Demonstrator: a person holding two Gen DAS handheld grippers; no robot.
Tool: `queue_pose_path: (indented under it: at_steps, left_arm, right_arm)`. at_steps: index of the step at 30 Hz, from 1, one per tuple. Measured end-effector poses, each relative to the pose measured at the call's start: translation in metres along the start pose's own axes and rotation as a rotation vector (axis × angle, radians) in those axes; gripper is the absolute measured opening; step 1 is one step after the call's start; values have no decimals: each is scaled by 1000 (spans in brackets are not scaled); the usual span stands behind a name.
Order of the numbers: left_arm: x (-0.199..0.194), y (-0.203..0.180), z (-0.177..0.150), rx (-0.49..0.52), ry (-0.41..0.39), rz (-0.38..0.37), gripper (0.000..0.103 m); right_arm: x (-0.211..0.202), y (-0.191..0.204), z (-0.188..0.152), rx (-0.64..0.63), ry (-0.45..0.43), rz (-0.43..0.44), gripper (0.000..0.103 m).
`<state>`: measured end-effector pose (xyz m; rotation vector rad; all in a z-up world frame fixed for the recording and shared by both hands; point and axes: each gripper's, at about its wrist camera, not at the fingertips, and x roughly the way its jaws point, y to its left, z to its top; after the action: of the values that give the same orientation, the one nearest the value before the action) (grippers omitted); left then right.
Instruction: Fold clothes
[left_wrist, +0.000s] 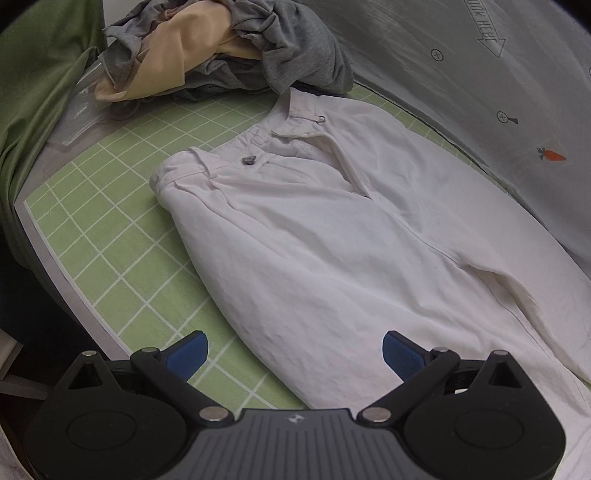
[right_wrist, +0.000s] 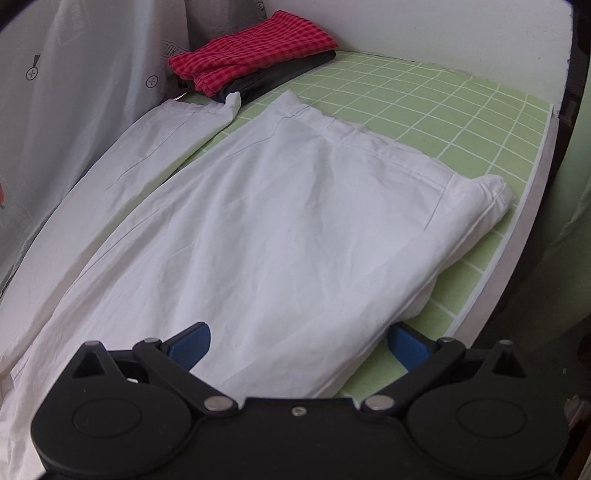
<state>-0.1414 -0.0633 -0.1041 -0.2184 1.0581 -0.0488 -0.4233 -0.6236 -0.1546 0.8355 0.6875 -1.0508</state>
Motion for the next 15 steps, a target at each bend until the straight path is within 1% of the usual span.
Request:
queue_pose_path:
  at_steps: [5,11,15]
  left_arm:
    - [24,21,29,-83,4,17,100]
    - [53,39,60,-176,-25,32,100]
    - [66,52,74,-200,-15,62,100]
  right_arm:
    - [6,7,6,60,-12,-68,103]
    - [14,4,17,142,-46,-117,103]
    - [21,2,28,175,-62,-177,103]
